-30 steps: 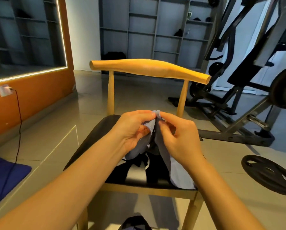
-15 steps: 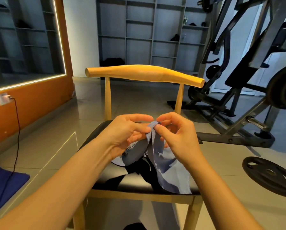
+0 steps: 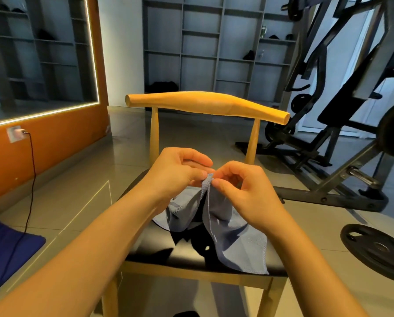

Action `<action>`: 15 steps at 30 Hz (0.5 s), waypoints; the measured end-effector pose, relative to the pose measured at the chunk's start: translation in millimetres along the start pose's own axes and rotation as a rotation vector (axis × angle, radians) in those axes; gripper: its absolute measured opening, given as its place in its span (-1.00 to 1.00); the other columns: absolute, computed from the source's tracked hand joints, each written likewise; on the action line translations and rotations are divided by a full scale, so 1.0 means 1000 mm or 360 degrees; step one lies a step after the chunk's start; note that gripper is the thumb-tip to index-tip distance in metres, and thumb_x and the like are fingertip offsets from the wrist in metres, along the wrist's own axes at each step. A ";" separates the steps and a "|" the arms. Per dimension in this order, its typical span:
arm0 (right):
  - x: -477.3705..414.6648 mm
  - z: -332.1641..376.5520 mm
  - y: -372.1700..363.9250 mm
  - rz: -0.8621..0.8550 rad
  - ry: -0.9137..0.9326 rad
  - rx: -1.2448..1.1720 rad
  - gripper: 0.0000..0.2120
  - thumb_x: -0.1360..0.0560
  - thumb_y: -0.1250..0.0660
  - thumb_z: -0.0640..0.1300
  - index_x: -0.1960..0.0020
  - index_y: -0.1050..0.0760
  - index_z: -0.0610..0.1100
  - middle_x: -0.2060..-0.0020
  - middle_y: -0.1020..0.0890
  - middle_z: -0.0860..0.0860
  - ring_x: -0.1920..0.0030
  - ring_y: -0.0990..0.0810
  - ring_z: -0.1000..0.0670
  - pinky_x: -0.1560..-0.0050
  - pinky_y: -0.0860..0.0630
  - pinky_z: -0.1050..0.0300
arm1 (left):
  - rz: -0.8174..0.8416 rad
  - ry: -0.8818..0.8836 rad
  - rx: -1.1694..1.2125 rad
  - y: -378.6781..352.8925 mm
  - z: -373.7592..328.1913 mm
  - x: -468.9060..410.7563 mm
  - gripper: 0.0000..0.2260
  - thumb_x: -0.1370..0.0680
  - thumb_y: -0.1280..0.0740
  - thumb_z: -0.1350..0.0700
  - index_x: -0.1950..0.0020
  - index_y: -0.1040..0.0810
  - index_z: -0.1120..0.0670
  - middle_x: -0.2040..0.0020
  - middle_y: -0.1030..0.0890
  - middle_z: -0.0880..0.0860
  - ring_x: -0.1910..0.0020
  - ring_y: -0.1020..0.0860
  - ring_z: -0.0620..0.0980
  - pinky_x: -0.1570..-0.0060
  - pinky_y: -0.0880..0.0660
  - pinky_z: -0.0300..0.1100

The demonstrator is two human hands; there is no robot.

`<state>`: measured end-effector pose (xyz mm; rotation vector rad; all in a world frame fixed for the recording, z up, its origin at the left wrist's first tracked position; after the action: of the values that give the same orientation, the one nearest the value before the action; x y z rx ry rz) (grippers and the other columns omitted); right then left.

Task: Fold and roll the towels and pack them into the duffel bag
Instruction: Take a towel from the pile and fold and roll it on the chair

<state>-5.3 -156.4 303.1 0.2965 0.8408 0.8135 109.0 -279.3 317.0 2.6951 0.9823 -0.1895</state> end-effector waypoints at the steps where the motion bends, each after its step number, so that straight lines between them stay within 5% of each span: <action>1: 0.000 0.001 0.000 0.0004 0.0022 0.0042 -0.96 -0.56 -0.43 -0.12 0.02 -0.66 -0.07 0.21 -0.65 0.10 0.18 -0.61 0.10 0.16 -0.53 0.27 | 0.0004 -0.0023 -0.0059 0.000 0.000 0.000 -0.83 -0.55 -0.42 0.35 -0.05 -0.69 0.12 0.13 -0.75 0.02 0.11 -0.72 -0.08 0.20 -0.62 -0.31; 4: 0.001 0.006 0.001 -0.0028 0.0101 0.0180 -0.95 -0.55 -0.44 -0.10 0.02 -0.65 -0.05 0.20 -0.60 0.14 0.19 -0.55 0.14 0.15 -0.43 0.31 | 0.0027 -0.0093 -0.0125 -0.003 -0.002 0.001 -0.81 -0.55 -0.41 0.36 -0.07 -0.69 0.13 0.10 -0.75 0.04 0.08 -0.72 -0.05 0.09 -0.65 -0.25; 9: 0.000 0.012 0.002 -0.0078 0.0141 0.0337 -0.95 -0.53 -0.46 -0.05 0.07 -0.62 0.00 0.22 -0.56 0.14 0.18 -0.53 0.10 0.14 -0.46 0.22 | 0.0047 -0.0189 -0.0188 -0.006 -0.006 0.004 -0.77 -0.55 -0.37 0.42 -0.13 -0.68 0.19 0.05 -0.74 0.10 0.10 -0.72 -0.08 0.18 -0.61 -0.33; 15: -0.001 0.007 0.002 -0.0074 0.0083 0.0328 -0.87 -0.54 -0.46 -0.03 -0.07 -0.58 0.01 0.28 -0.51 0.14 0.26 -0.50 0.09 0.24 -0.44 0.20 | -0.0043 -0.0273 -0.0437 -0.008 -0.008 0.003 -0.65 -0.52 -0.43 0.36 -0.18 -0.62 -0.02 -0.06 -0.69 -0.05 0.12 -0.71 -0.11 0.11 -0.63 -0.25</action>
<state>-1.7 -155.4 309.7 0.4371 0.9795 0.6944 106.4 -269.3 322.3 2.3753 0.9205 -0.2653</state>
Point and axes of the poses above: each hand's wrist, its own x-axis away from the middle knuckle, its own y-axis out of the back of the hand, z = x × y, the point moved 4 cm from there along -x, towards the middle knuckle
